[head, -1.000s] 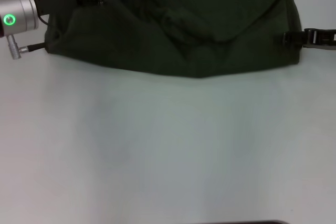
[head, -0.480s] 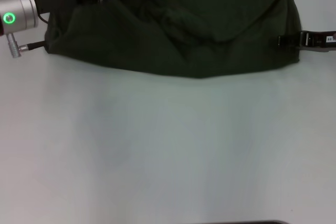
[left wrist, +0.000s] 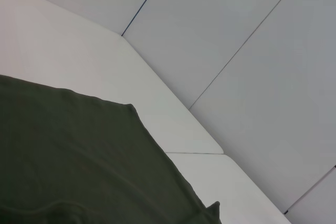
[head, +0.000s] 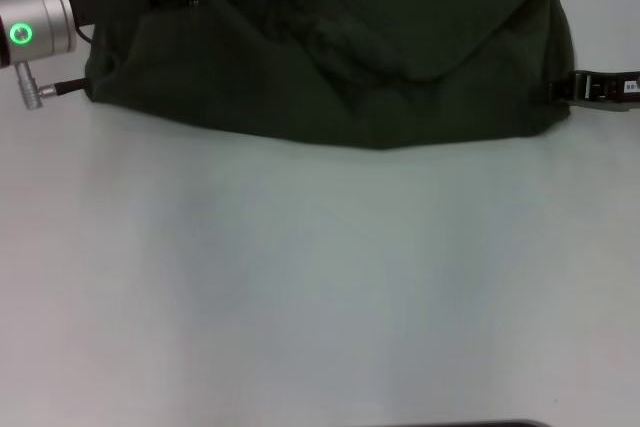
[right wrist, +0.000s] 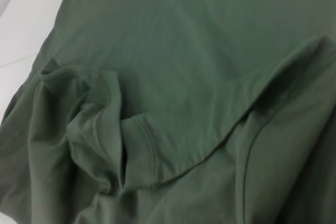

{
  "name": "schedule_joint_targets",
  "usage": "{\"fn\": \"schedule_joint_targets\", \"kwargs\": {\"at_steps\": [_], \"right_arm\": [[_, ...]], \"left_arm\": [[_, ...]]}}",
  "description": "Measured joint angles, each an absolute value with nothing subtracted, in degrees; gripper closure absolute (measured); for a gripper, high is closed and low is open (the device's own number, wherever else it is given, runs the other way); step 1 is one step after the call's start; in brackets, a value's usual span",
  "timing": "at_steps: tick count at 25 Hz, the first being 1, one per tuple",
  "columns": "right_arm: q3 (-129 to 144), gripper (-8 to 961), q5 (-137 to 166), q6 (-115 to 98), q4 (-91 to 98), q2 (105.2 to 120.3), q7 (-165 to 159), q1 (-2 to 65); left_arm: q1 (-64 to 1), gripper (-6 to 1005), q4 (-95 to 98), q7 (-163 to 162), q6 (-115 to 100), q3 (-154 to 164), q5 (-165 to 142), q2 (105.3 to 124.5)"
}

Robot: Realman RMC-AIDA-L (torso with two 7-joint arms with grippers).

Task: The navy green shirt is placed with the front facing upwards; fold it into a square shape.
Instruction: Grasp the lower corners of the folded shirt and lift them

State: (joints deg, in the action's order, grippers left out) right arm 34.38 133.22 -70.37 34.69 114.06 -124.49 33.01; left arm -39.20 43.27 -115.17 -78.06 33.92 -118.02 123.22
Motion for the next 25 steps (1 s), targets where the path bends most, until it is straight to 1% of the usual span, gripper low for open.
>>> {"fn": "schedule_joint_targets", "kwargs": {"at_steps": [5,11,18,22,25], "right_arm": [[34.14,888,132.89,-70.39,34.71,113.96,-124.2,32.57],[34.02,927,132.79,-69.92,34.75,113.59,-124.19,32.43],[33.54,927,132.79,-69.74,34.74,113.53,-124.16,32.4],[33.24,927,132.8,-70.05,34.96,113.44,-124.2,32.13],[33.18,927,132.8,-70.19,35.2,113.44,-124.31,31.92]], "left_arm": [[-39.11,152,43.24,-115.17,-78.14,34.08,-118.34,123.18],[-38.07,152,43.12,-115.19,-78.05,35.96,-118.56,122.6],[-35.54,151,43.44,-115.34,-75.35,39.14,-121.63,121.56],[-35.09,151,43.63,-115.3,-74.55,38.67,-124.58,120.52],[-34.76,151,43.98,-115.31,-72.36,38.31,-126.18,120.1]]}}
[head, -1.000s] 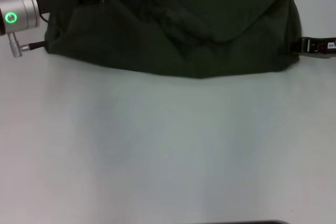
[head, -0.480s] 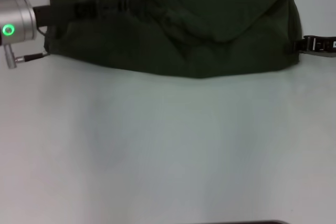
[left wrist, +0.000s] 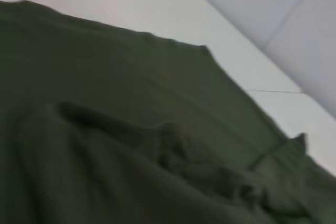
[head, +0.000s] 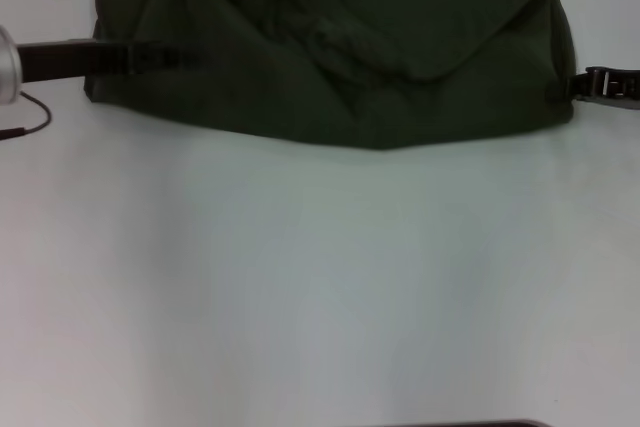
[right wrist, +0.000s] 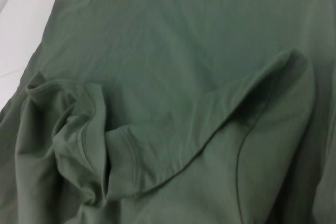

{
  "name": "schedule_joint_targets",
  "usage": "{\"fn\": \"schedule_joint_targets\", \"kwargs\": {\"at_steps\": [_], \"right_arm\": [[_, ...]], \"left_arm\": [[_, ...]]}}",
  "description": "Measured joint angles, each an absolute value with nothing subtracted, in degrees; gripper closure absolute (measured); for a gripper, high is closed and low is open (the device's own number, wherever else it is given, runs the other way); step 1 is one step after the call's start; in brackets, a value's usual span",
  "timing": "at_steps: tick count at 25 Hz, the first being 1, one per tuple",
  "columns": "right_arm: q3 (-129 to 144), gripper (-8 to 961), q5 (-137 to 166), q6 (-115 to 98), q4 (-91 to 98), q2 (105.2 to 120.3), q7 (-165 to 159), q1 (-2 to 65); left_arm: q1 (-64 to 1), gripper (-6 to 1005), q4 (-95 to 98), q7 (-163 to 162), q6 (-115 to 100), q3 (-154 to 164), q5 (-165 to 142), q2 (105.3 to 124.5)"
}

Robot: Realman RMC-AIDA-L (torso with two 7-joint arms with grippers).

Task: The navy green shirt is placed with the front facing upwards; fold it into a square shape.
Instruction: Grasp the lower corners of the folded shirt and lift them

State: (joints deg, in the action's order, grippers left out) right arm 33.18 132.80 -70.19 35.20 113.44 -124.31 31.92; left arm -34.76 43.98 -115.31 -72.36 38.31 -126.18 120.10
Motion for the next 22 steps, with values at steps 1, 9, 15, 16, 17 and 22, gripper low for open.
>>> {"fn": "schedule_joint_targets", "kwargs": {"at_steps": [1,9,15,16,17,22], "right_arm": [[33.16,927,132.8,-70.19,35.2,113.44,-124.33,31.89],[33.03,927,132.8,-70.2,34.86,113.07,-124.67,31.83],[32.34,927,132.8,-70.23,34.81,112.93,-124.76,31.74],[32.22,927,132.8,-70.22,34.81,112.93,-124.76,31.73],[32.08,926,132.8,-70.23,34.81,112.92,-124.77,31.71],[31.92,926,132.8,-70.22,34.8,112.91,-124.82,31.73]], "left_arm": [[-34.65,151,44.13,-115.31,-70.89,38.22,-126.75,120.07],[-34.8,155,43.66,-114.99,-61.45,38.85,-127.96,120.06],[-36.0,156,42.89,-115.26,-59.14,39.1,-132.52,119.96],[-36.19,156,42.62,-115.28,-59.07,39.11,-133.02,119.9],[-36.33,156,42.36,-115.26,-59.07,39.11,-133.32,119.85],[-36.8,156,41.35,-114.99,-59.28,39.49,-134.74,119.63]]}}
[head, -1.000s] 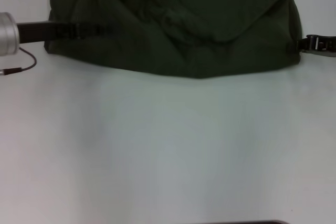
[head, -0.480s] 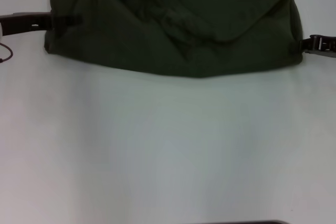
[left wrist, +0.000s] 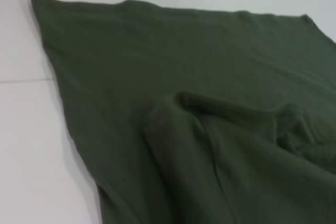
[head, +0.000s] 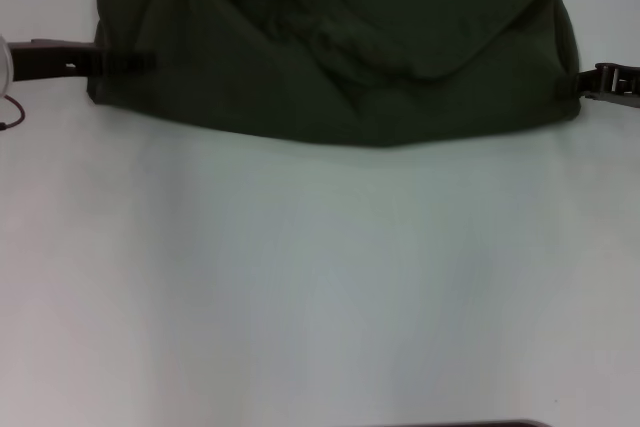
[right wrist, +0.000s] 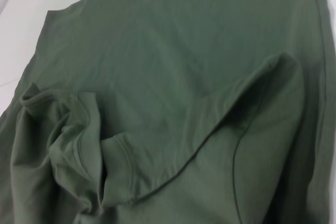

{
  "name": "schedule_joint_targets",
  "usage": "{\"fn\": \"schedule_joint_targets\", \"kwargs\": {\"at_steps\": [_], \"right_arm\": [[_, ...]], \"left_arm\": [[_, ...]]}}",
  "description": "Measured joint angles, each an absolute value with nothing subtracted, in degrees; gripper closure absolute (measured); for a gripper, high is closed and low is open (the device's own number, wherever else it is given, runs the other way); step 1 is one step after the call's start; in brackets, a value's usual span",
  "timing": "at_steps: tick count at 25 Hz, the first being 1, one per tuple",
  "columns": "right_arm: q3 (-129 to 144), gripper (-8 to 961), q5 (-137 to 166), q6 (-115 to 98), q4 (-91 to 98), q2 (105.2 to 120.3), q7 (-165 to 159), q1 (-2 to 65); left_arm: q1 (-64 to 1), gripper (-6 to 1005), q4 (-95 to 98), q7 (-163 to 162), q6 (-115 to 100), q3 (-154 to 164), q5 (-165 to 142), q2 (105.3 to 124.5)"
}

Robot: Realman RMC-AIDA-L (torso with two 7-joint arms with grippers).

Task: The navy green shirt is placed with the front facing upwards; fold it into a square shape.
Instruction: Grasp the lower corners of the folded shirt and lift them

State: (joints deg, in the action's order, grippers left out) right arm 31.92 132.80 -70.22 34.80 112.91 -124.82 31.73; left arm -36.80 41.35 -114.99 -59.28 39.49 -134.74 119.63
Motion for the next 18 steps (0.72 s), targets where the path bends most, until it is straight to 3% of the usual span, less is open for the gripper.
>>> {"fn": "schedule_joint_targets", "kwargs": {"at_steps": [18], "right_arm": [[31.9,926,132.8,-69.93,34.87,112.83,-124.97,31.98]], "left_arm": [[-37.61,156,41.72,-115.4,-63.48,42.19,-137.66,119.66]]}}
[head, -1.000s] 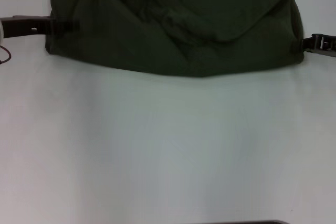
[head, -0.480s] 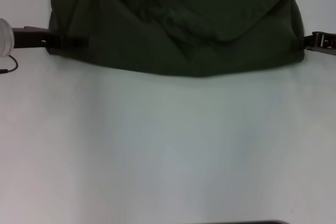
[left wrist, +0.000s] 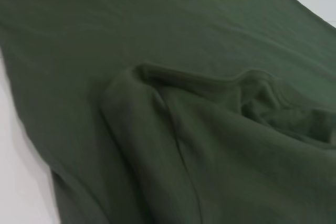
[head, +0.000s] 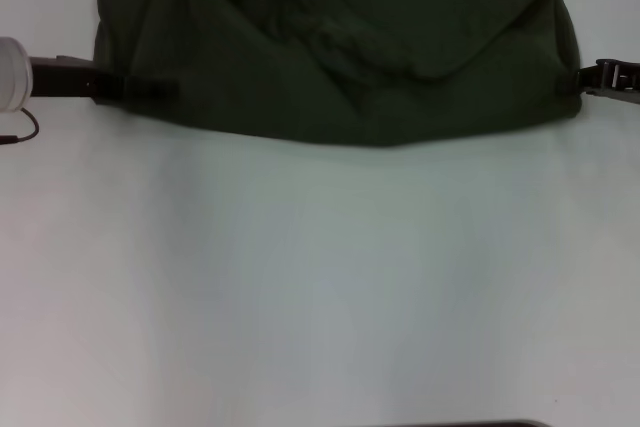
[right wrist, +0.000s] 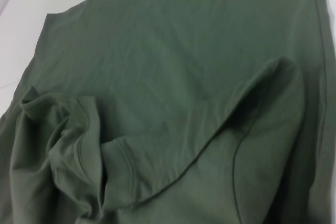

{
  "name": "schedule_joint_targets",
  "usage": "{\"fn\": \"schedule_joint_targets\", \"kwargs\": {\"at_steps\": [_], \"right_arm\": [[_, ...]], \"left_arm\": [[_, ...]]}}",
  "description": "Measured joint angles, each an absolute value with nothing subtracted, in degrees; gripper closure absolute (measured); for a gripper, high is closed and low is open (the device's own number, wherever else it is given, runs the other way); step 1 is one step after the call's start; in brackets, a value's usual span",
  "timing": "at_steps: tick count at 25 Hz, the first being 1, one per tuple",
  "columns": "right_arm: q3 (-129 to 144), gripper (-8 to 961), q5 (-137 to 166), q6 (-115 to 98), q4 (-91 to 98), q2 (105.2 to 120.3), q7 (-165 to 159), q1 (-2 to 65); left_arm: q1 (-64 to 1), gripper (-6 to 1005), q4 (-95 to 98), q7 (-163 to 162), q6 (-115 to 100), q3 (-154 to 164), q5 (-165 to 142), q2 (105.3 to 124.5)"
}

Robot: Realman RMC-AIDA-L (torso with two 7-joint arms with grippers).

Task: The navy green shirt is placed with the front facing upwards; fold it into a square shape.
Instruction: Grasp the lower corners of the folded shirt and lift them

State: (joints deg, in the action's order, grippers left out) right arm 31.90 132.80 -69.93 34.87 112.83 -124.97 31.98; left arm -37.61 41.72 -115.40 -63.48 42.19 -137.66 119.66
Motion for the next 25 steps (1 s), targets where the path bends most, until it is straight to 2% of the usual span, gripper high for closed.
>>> {"fn": "schedule_joint_targets", "kwargs": {"at_steps": [25], "right_arm": [[31.9,926,132.8,-69.8,34.82,112.83,-124.97,32.35]], "left_arm": [[-38.89,156,43.32,-117.5,-66.8,41.76,-143.95,118.86]]}}
